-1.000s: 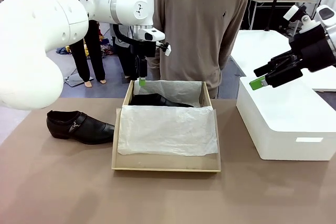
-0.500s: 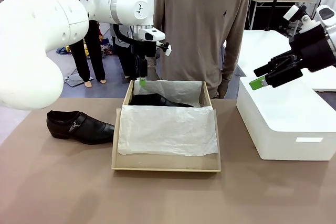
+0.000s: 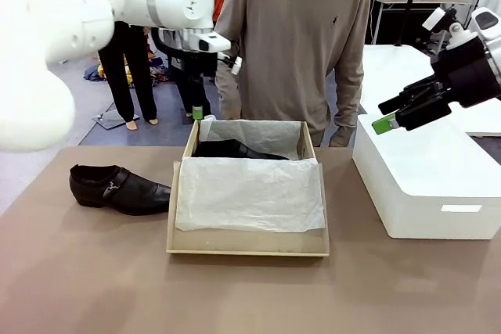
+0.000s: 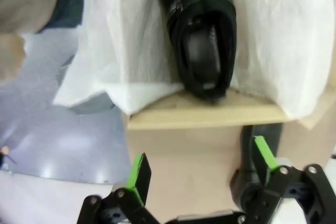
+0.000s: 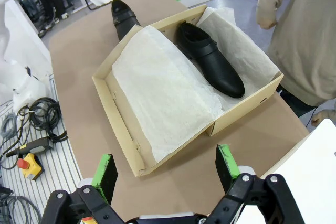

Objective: Pack the shoes into the box.
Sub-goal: Place the other shoe of the Shoes into the Shoes Box.

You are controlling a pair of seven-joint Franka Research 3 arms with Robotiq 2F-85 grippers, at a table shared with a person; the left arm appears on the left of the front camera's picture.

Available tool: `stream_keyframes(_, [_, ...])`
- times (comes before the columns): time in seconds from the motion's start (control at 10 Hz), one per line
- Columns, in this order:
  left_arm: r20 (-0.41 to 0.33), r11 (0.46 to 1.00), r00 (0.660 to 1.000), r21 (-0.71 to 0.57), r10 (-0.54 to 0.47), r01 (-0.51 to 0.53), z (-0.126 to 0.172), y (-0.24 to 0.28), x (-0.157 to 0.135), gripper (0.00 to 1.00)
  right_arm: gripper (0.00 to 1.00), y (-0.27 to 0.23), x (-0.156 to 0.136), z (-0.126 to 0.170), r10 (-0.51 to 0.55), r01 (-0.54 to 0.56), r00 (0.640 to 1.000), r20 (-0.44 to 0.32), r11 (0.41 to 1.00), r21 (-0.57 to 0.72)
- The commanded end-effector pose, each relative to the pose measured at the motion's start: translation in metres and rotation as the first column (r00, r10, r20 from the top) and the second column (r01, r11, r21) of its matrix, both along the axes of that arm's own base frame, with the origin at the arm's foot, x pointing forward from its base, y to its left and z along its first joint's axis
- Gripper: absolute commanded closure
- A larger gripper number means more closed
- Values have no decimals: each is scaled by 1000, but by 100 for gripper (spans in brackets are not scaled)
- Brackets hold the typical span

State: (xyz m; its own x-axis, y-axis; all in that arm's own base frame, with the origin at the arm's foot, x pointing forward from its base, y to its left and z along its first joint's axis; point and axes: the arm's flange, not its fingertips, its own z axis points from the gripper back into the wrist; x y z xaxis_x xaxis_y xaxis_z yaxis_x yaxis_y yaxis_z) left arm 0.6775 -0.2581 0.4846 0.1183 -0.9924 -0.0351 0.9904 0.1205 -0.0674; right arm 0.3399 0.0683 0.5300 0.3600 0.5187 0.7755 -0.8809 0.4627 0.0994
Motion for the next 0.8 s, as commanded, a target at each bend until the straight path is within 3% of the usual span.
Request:
stream_keyframes(0.0, [17,999,999,-1,-43,43,-5,51,-43,0,0,1,4,-2,17,-18,1000,27,1000,23])
stream_keyframes(0.4, [119,983,981,-81,-154,165,-9,141,-66,0,0,1,4,-2,17,-18,1000,27,1000,23])
stream_keyframes(0.7, [126,983,983,-111,-131,145,-16,173,-70,0,0,1,4,-2,17,-18,1000,27,1000,23])
